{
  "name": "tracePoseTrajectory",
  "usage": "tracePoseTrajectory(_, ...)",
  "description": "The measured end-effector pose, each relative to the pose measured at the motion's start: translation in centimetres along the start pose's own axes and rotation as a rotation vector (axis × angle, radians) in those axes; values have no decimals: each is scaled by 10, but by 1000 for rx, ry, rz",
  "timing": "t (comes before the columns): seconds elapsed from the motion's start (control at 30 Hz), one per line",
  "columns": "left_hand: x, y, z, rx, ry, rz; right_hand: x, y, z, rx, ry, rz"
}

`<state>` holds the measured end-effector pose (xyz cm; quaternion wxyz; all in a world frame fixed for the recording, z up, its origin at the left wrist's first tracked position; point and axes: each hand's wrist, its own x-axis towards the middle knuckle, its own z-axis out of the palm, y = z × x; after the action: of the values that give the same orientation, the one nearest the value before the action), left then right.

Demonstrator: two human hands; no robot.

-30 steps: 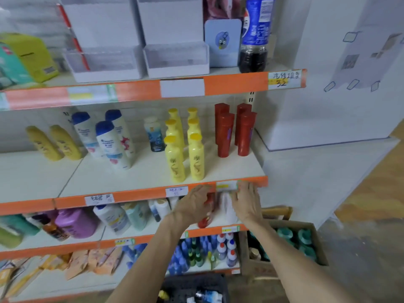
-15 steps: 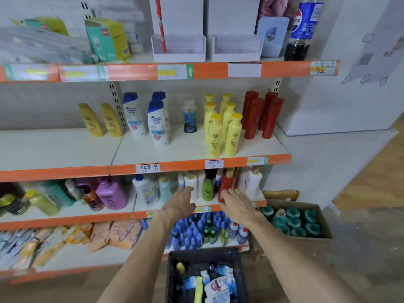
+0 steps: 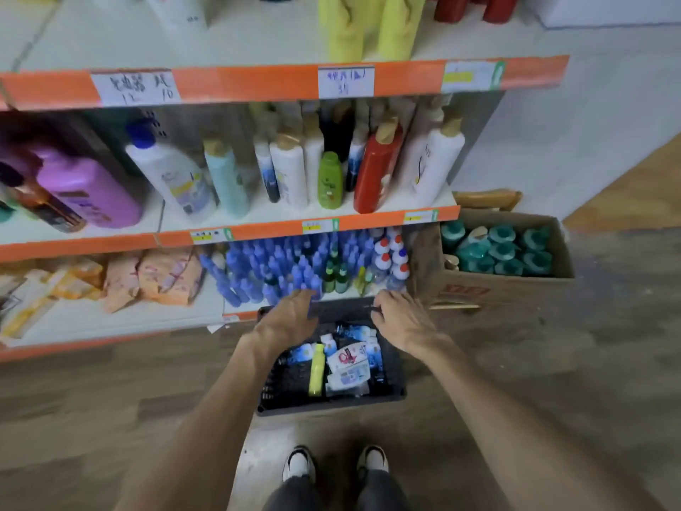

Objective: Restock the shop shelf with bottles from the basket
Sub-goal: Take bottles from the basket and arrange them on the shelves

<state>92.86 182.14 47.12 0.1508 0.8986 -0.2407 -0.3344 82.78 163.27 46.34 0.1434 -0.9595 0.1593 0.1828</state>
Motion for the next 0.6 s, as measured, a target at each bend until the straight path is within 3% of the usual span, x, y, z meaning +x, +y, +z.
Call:
tracePoseTrajectory(0.27, 114, -123, 199, -37, -105, -103, 87, 58, 217, 22, -135, 24)
tracePoseTrajectory(0.6, 297, -220, 405, 39, -179, 12, 225, 149, 464, 11, -225, 14)
